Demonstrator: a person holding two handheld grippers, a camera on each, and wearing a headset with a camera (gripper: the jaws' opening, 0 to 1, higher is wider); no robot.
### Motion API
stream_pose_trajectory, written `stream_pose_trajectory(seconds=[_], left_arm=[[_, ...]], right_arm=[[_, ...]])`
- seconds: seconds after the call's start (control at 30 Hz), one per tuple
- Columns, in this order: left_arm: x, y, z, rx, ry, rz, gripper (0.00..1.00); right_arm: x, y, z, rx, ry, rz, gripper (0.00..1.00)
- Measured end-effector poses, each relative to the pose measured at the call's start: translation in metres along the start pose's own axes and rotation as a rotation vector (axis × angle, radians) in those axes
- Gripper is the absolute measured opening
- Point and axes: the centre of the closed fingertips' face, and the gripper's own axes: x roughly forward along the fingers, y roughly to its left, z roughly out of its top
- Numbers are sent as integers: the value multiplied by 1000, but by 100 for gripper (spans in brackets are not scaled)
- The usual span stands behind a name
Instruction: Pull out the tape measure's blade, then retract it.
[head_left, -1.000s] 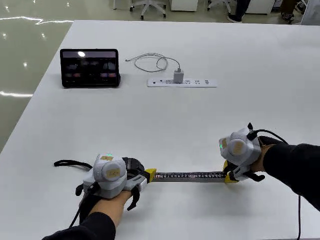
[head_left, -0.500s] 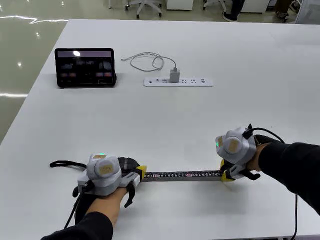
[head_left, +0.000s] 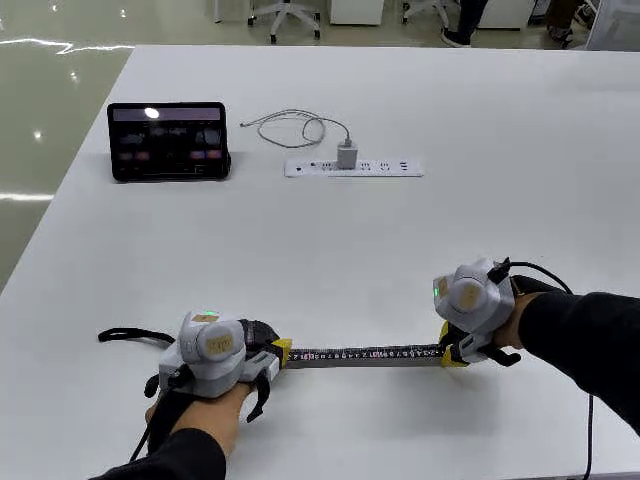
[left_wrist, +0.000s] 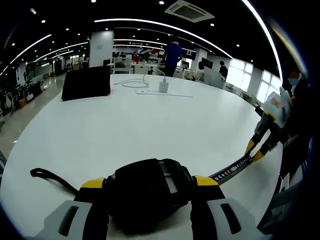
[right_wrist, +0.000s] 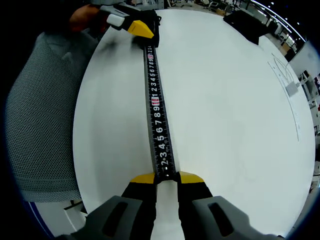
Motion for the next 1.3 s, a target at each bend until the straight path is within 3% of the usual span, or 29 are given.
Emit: stream_pose_trajectory(seconds=[0.5, 1.3], left_arm=[[0, 0, -1, 3, 3, -6, 63], [-1, 0, -2, 2, 11, -9, 63]], right_arm=[[1, 1, 3, -11, 5, -5, 11], [4, 3, 23, 1, -11, -4, 11]])
